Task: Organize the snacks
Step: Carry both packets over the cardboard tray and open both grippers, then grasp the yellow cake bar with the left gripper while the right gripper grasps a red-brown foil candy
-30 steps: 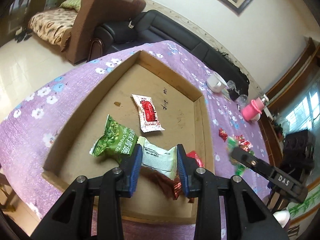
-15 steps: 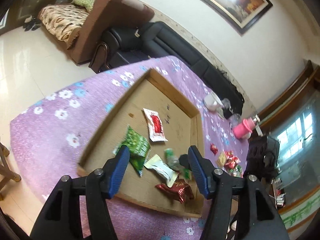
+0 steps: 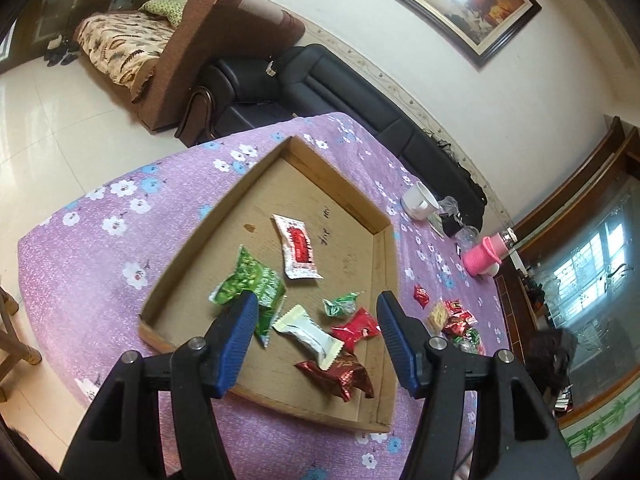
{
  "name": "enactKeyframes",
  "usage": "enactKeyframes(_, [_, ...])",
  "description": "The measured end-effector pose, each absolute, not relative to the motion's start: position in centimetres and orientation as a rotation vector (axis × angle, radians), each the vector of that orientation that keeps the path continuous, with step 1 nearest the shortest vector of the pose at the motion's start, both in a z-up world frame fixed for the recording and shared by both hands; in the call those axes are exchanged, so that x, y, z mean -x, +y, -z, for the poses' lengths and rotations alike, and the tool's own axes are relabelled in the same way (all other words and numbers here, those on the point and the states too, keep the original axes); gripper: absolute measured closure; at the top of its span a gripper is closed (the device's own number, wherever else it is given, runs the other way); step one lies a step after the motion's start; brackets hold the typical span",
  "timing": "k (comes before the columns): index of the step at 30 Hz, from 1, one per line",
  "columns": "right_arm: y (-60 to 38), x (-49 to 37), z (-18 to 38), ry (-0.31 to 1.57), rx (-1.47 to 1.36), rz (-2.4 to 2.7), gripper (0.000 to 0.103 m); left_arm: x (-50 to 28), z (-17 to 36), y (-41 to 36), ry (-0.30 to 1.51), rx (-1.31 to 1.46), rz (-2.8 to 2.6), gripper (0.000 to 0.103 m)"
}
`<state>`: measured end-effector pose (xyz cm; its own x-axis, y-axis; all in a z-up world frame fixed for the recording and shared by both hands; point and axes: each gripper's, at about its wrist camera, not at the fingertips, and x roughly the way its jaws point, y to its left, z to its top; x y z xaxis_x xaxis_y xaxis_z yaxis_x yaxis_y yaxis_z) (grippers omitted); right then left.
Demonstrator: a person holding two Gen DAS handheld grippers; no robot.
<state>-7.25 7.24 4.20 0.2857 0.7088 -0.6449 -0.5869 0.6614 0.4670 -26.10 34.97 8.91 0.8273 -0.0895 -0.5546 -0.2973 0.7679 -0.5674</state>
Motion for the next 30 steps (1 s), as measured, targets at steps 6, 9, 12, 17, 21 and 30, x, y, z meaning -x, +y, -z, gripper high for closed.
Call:
enactKeyframes(6, [-1.6, 7.6, -4.4, 0.894, -0.196, -0.71, 0.058, 25.0, -9.2, 32.9, 0.612, 0.648, -0.082, 0.041])
enactKeyframes(9, [-5.8, 6.5, -4.6, 0.888, -0.209, -0.606, 0.058, 24.1, -9.2, 31.2, 0.632, 0.619, -0.038, 0.041])
enactKeyframes(12, [-8.3, 4.9, -4.8, 0.886, -0.235, -0.544, 0.058, 23.2, -9.3, 29.1, 0.666, 0.581, 0.007, 0.041])
enactKeyframes(17, [-8.4, 2.3, -5.0, 0.865, -0.258, -0.521, 0.058, 22.6, -9.6, 26.5, 0.707, 0.511, 0.048, 0.04])
enactKeyframes(21, [-6.5, -0.1, -4.8, 0.881, -0.308, -0.565, 0.058, 22.3, -9.8, 24.8, 0.721, 0.48, 0.068, 0.04])
enactKeyframes(30, [-3.4, -4.0, -2.3, 0.953, -0.266, -0.459, 0.058, 19.9, -10.3, 20.4, 0.774, 0.33, 0.137, 0.039])
